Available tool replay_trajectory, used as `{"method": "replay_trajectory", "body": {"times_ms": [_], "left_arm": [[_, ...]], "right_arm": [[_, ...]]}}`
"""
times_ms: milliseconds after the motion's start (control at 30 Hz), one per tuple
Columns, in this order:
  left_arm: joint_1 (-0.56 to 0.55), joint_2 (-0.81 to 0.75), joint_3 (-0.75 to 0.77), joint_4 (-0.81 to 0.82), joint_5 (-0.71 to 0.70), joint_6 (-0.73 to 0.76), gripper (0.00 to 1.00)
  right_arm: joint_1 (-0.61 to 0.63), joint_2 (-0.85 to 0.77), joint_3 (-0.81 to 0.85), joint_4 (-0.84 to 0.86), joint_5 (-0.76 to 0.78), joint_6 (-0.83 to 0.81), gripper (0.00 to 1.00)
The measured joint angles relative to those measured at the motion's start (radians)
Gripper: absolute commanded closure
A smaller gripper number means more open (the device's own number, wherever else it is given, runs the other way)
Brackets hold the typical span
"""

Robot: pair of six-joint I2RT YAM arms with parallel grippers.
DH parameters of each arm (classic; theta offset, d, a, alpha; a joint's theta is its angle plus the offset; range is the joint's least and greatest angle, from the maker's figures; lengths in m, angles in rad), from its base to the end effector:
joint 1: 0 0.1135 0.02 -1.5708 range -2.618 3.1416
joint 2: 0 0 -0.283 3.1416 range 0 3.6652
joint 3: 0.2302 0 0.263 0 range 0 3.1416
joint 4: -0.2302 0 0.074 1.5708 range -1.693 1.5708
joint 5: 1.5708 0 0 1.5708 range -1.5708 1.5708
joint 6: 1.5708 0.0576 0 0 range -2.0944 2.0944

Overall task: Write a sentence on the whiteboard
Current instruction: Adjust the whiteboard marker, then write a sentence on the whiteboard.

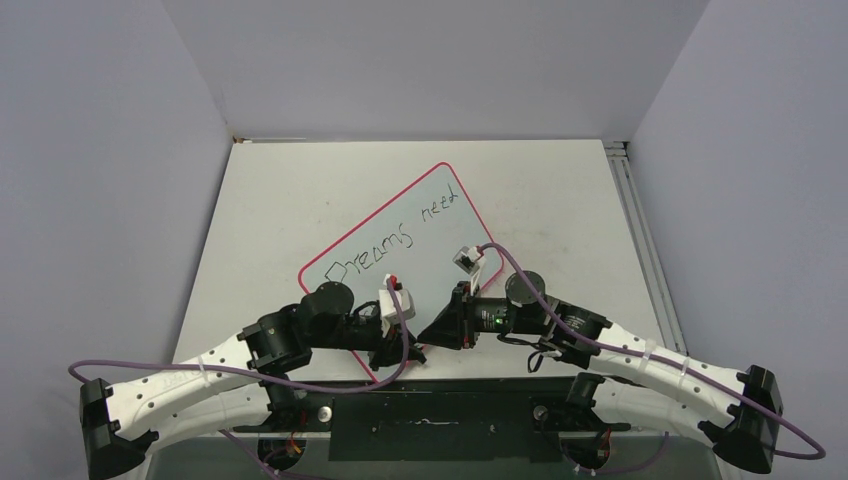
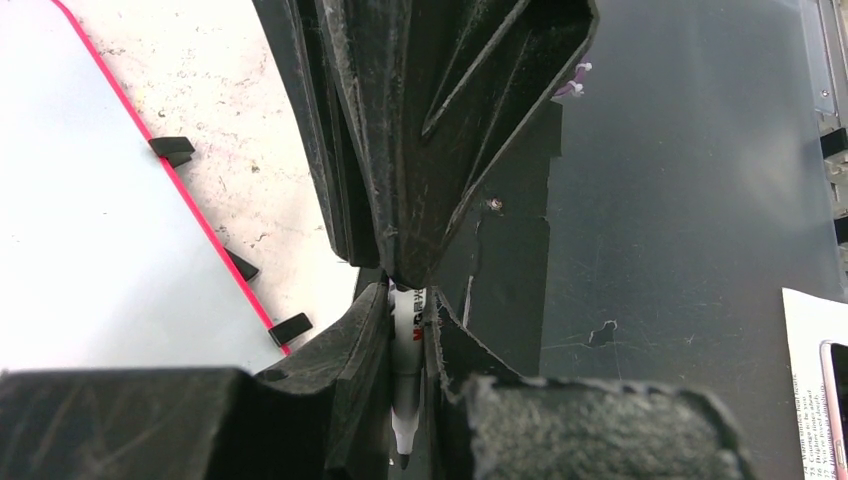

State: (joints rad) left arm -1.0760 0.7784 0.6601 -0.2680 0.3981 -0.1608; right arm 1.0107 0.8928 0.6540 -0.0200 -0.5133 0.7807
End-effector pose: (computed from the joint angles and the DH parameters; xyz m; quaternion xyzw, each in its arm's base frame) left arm 0.0742 -0.1845 0.2937 0.4583 0.6809 -0.4509 0.3508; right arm 0.0959 0.2061 0.2999 -0.2418 0.7437 0.5863 0.2117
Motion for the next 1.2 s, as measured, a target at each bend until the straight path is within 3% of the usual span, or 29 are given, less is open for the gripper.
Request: {"method": "replay_trajectory", "body": {"times_ms": [133,233,500,667,900,1200], "left_arm": [[0.000,0.000,0.000,0.003,-0.020,-0.018,0.37],[0.006,-0.006,0.003,0.000,-0.061,-0.046,0.20],[0.039,-0.008,0.155,-0.085,-0.209,-0.148,0.18],[0.146,-0.010,0.231,-0.143,-0.277,-0.266,0.18],[0.293,-0.120,0.201,-0.309,-0.320,-0.436,0.23],[0.306,-0.309,0.187,-0.556,-0.369,-0.589,0.23]], "right_arm": [[0.001,-0.011,0.000,-0.008,0.021,-0.021,0.95],[0.004,-0.047,0.004,-0.067,0.087,-0.065,0.95],[0.004,-0.150,0.074,-0.200,0.370,-0.250,0.95],[0.004,-0.156,0.068,-0.187,0.485,-0.345,0.95],[0.005,-0.133,0.011,-0.097,0.520,-0.407,0.95],[0.005,-0.093,-0.002,-0.062,0.459,-0.419,0.95]]}}
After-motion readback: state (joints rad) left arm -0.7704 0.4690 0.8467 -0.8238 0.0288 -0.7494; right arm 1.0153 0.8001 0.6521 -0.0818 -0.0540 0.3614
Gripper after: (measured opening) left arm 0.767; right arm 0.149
